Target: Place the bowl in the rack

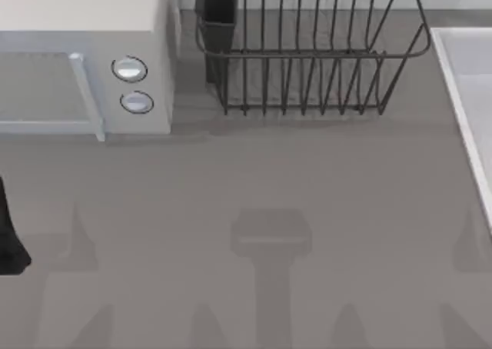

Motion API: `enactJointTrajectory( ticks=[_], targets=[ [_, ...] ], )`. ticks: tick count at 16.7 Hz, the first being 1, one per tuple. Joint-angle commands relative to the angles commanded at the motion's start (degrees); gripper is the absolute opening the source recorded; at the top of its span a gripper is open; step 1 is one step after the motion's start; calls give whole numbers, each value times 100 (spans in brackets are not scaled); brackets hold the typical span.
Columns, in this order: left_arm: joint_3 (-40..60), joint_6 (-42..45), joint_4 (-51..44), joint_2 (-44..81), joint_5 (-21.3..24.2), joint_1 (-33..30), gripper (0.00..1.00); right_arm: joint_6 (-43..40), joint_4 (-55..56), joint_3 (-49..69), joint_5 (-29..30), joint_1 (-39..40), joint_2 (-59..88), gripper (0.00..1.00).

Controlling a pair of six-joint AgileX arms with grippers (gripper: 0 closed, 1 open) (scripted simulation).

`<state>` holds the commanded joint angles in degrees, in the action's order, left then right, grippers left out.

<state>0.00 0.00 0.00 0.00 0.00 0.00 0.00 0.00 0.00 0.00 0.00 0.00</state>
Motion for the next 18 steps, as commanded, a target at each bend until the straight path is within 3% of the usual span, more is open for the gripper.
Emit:
enactJointTrajectory(
  ticks=[7,18],
  targets=[
    [0,0,0,0,0,0,100,-428,-809,878,-41,-434,919,100],
    [0,0,0,0,0,0,100,-2397,-4708,4816,-188,-2431,6530,100]
  ],
)
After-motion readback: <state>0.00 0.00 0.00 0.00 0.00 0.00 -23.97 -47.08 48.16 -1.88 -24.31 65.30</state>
